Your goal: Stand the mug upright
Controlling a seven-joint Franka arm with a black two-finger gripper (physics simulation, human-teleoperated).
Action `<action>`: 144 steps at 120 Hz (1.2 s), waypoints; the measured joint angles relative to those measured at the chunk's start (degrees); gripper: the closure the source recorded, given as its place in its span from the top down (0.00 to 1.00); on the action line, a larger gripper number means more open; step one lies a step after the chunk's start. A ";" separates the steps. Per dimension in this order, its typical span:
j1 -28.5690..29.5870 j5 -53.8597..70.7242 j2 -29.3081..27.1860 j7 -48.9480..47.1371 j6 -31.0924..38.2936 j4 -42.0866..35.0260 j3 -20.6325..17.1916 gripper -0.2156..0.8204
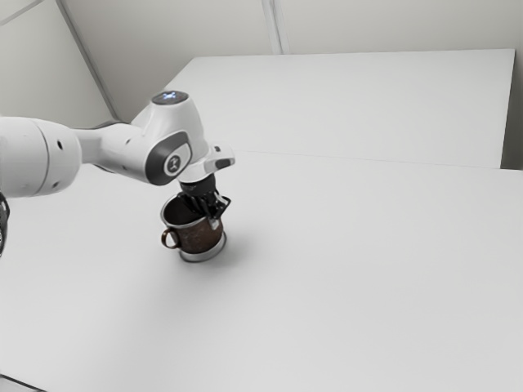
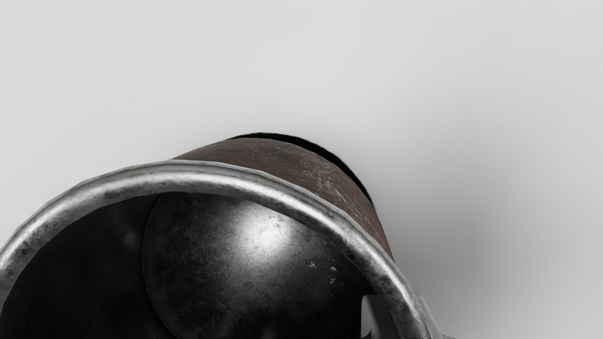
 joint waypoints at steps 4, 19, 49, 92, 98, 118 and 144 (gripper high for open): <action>-0.13 0.01 0.28 -0.32 0.05 0.22 -0.02 0.04; -0.38 0.03 0.61 -1.39 0.08 0.45 -0.04 0.04; -0.49 -1.23 0.28 -2.26 -0.17 0.43 -0.04 0.34; -1.02 -3.92 -6.67 -0.74 -3.81 3.59 0.29 0.71; -1.46 -6.11 -6.37 0.92 -6.39 8.92 1.40 0.73; 0.52 -9.65 -3.99 5.73 -18.18 25.56 2.55 0.76; 0.41 -10.40 -4.18 10.31 -28.89 31.14 3.33 0.78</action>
